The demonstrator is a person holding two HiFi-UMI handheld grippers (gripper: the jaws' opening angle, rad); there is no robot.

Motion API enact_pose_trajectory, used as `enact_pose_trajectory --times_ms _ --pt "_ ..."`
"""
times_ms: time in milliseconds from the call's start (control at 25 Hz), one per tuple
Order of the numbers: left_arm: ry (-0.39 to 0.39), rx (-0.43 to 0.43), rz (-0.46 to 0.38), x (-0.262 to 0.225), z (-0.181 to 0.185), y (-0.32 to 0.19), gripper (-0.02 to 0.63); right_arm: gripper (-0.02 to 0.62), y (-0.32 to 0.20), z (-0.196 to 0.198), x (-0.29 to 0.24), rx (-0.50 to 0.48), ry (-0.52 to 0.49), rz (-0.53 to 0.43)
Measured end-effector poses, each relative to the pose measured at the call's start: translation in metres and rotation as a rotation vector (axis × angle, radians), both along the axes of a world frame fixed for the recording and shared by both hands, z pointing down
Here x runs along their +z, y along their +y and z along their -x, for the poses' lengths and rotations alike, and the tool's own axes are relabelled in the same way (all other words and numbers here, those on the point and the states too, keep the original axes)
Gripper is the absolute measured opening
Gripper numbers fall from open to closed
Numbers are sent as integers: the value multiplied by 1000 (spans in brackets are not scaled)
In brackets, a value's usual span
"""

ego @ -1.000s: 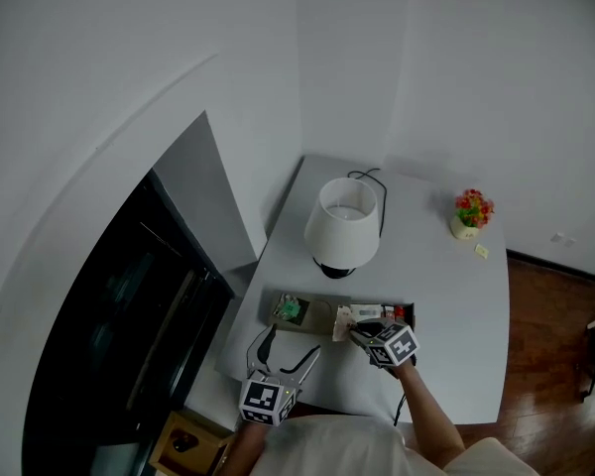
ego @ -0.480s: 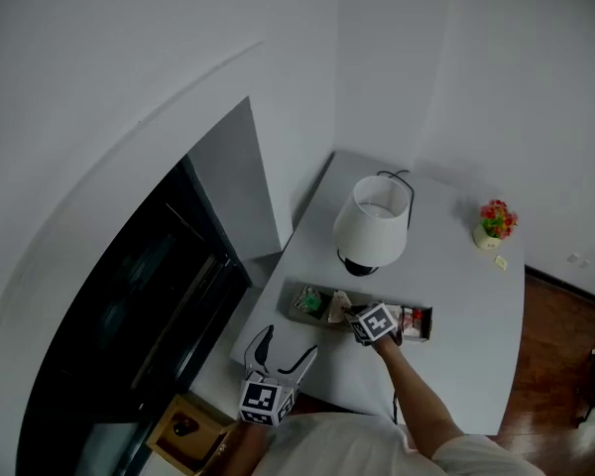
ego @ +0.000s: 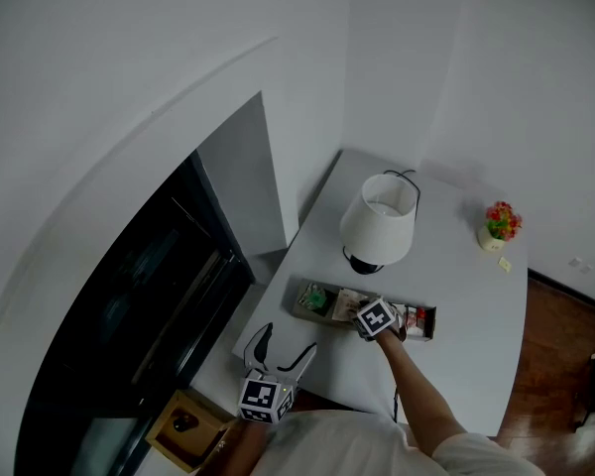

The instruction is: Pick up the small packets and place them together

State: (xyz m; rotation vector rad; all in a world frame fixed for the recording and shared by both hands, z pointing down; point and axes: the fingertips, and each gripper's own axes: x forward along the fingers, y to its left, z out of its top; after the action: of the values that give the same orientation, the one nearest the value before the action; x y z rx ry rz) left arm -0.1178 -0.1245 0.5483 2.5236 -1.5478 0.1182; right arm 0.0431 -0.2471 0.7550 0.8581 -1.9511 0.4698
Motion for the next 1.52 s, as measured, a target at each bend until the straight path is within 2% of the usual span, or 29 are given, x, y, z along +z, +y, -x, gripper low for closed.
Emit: enact_pose_trajectory --times_ms 40,200,240,280,520,680,800,840,880,920,1040,1120,1160,1320,1520 --pt "-1 0 -2 0 0 0 410 210 0 -3 -1 5 15 -9" --pt "0 8 -2 2 0 -3 410 217 0 -9 -12 24 15 -59" --pt "0 11 -3 2 -1 -4 410 279 -1 -9 -20 29 -9 -86" --pt "2 14 -4 2 -2 -5 410 299 -3 -8 -33 35 -48 -130" --pt "14 65 -16 -3 -16 -11 410 299 -1 -20 -152 117 -361 -499" --pt "21 118 -34 -10 -34 -16 410 299 33 -32 -230 98 -614 -687" --pt "22 165 -60 -20 -51 -17 410 299 65 -57 -284 167 -795 -834" --pt "21 182 -68 -24 -56 -18 410 355 73 -67 -294 207 -830 -860" --pt "21 197 -77 -28 -62 -18 410 518 81 -75 -298 245 -844 -874" --pt "21 212 -85 -32 -67 -18 410 528 88 -82 -299 271 -835 -886" --pt "27 235 -113 -42 -80 -18 408 523 114 -89 -294 253 -739 -939" --pt "40 232 -131 -50 -87 -19 403 459 129 -93 -289 237 -679 -972" --pt "38 236 -138 -52 -90 -19 403 393 132 -97 -284 249 -657 -973" --pt "14 279 -144 -51 -106 -15 403 391 137 -102 -269 261 -601 -926" --pt "13 305 -130 -46 -124 -8 404 391 137 -116 -263 254 -576 -915"
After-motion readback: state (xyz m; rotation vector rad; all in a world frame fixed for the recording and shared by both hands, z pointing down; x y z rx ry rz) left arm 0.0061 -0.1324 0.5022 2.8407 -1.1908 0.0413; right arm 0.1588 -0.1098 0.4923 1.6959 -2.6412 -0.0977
